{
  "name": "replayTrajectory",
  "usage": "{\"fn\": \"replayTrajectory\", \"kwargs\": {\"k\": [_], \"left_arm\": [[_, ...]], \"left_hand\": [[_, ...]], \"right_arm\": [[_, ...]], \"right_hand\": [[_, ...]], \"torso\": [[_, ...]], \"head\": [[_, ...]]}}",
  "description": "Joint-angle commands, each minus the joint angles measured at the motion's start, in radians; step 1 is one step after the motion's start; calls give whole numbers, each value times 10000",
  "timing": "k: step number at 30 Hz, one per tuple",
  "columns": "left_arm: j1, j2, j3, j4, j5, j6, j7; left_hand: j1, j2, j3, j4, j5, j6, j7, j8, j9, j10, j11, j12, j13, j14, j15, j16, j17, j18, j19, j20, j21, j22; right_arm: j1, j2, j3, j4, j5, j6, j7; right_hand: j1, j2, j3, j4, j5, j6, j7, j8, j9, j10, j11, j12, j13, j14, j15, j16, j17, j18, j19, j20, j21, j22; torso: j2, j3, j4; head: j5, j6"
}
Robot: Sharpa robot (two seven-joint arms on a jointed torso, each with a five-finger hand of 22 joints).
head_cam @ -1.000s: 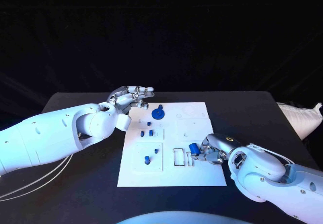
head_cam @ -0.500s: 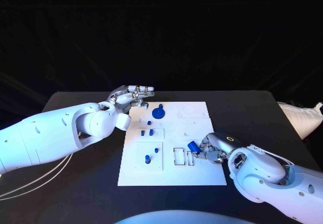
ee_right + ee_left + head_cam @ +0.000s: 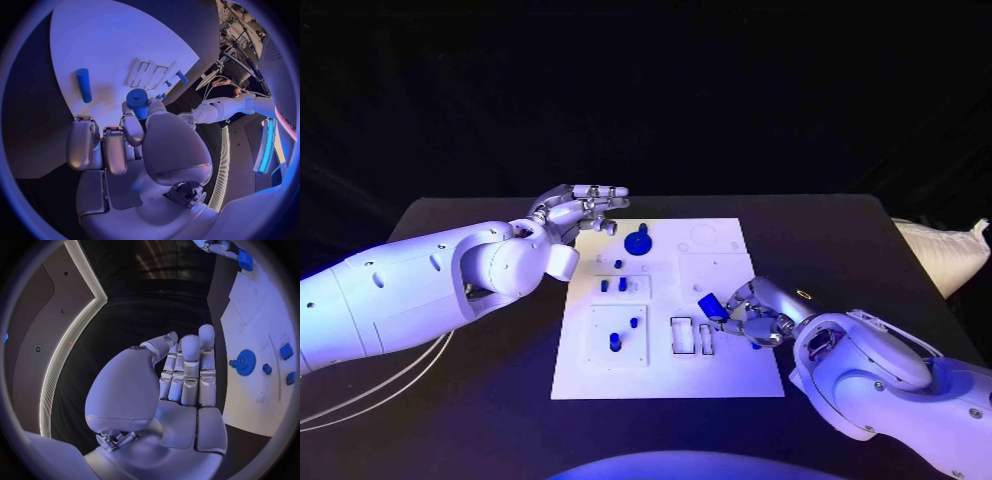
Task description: Assemble the parts on the task board
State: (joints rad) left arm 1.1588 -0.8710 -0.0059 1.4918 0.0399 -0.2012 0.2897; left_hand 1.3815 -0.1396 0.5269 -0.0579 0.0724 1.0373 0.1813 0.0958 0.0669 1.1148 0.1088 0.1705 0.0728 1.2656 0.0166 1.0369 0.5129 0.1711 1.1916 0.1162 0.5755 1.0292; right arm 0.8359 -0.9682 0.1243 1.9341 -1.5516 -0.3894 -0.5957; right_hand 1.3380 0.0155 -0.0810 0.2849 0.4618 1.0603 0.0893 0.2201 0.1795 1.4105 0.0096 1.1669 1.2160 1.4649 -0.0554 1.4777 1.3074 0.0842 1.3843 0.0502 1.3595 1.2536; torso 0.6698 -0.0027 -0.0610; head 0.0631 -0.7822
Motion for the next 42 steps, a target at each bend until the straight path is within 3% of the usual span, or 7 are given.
{"fn": "replayTrajectory", "kwargs": {"k": [1,3,6,11,24,33,42], "left_arm": [[3,18,5,21,-33,208,-9],[3,27,4,19,-34,223,-25],[3,38,4,20,-35,240,-37],[3,50,3,14,-37,249,-40],[4,27,3,41,-41,320,-78],[4,29,3,34,-51,237,31],[4,19,2,33,-52,220,37]], "left_hand": [[-34,41,-69,-18,37,-63,33,-70,-10,-88,23,38,-12,-71,19,-33,0,105,-83,-3,-68,-10],[-39,43,-73,-18,37,-70,36,-72,-10,-96,26,41,-13,-70,22,-28,6,104,-83,-1,-70,-11],[-39,43,-73,-18,37,-70,36,-72,-10,-96,26,41,-13,-70,22,-28,6,104,-83,-1,-70,-11],[-64,43,-88,-8,35,-82,42,-78,-10,-113,33,47,-14,-67,29,-20,10,103,-82,5,-73,-12],[-210,43,-176,61,29,-125,52,-92,-8,-191,52,78,-17,-82,57,-18,-34,100,-88,36,-102,-30],[-228,47,-189,72,29,-131,52,-94,-7,-204,52,84,-18,-79,60,-7,-21,101,-90,40,-109,-35],[-228,47,-189,72,29,-131,52,-94,-7,-204,52,84,-18,-79,60,-7,-21,101,-90,40,-109,-35]], "right_arm": [[29,89,15,41,722,-34,-104],[70,189,18,12,952,265,-103],[107,332,14,6,1189,684,-122],[148,570,-5,32,1447,1152,-193],[181,834,-91,-130,1642,1851,-294],[182,975,-112,-329,1442,1838,-318],[180,1097,-143,-444,1404,1912,-311]], "right_hand": [[-97,39,-33,58,254,10,-22,81,357,53,-42,-90,136,747,-59,34,877,-124,46,-10,65,15],[-300,53,-109,62,557,-14,-13,68,387,43,-32,-150,121,742,-51,21,853,-124,43,-3,64,16],[-473,77,-181,71,659,-21,-7,65,417,39,-26,-192,116,739,-45,14,840,-123,42,3,64,19],[-898,160,-358,77,674,-17,-14,71,482,-8,-21,-360,43,717,-41,-43,741,-118,27,12,49,2],[-1248,276,-511,67,548,87,-67,140,598,-11,-62,-471,23,711,-70,-66,705,-113,19,-6,36,-8],[-1313,359,-532,60,508,179,-108,189,657,-7,-92,-522,10,722,-90,-40,757,-115,27,-20,42,6],[-1520,457,-645,67,298,376,-187,241,767,56,-159,-504,77,728,-148,-29,783,-113,26,-68,33,2]], "torso": [[5,-7,4],[3,-2,4],[-6,-14,18],[-1,-7,6],[2,-8,3],[3,5,25],[8,-6,-7]], "head": [[16,15],[35,27],[31,0],[52,-34],[77,-61],[82,-44],[124,-82]]}}
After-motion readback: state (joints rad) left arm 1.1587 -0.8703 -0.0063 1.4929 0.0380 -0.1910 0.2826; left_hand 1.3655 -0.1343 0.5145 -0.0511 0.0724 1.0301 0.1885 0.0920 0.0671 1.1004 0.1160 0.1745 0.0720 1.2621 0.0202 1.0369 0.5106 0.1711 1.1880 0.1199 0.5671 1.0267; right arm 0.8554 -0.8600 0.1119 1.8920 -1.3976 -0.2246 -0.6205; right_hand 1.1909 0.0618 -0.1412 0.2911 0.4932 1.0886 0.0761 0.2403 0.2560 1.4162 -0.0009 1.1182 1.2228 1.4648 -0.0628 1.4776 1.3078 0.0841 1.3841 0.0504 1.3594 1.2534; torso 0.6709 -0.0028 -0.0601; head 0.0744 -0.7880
